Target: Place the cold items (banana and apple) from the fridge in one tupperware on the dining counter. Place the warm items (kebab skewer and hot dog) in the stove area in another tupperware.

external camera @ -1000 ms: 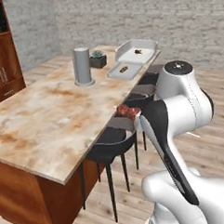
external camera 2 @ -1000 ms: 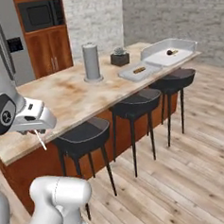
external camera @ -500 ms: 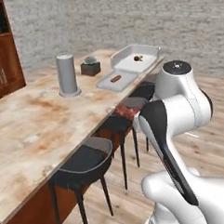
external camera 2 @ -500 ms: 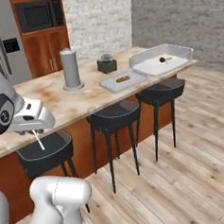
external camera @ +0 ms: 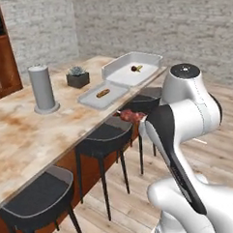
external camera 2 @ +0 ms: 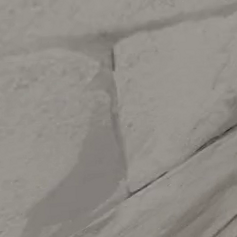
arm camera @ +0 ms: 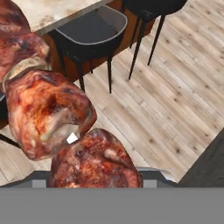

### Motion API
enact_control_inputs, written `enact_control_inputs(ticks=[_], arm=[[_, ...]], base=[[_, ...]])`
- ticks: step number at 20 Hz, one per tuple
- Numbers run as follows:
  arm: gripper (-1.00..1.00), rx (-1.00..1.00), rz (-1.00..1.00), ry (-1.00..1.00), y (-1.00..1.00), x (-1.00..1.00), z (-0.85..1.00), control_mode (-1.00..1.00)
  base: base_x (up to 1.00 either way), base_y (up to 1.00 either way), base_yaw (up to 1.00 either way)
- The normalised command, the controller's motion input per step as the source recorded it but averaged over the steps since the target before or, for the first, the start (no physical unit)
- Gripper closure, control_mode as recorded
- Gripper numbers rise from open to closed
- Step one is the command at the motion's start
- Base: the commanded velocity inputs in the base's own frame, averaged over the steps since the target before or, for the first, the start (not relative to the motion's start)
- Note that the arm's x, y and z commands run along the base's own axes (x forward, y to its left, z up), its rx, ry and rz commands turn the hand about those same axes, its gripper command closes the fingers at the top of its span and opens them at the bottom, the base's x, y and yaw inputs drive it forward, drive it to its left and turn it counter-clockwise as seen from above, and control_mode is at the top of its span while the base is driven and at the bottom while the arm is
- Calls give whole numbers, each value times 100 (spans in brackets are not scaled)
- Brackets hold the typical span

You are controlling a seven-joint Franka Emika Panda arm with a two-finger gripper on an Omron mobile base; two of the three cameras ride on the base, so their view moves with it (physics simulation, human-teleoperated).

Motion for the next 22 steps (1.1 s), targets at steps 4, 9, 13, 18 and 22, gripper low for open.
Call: enact_control_inputs(ticks=[4,9,13,18,22], arm=[[100,0,0,0,0,0,0,100],[100,0,0,0,0,0,0,100],[100,0,0,0,0,0,0,100],[100,0,0,0,0,0,0,100],[100,0,0,0,0,0,0,100]], base=[[71,-86,39],[73,-79,44],[59,-87,38],[51,-84,40],[43,-76,40]])
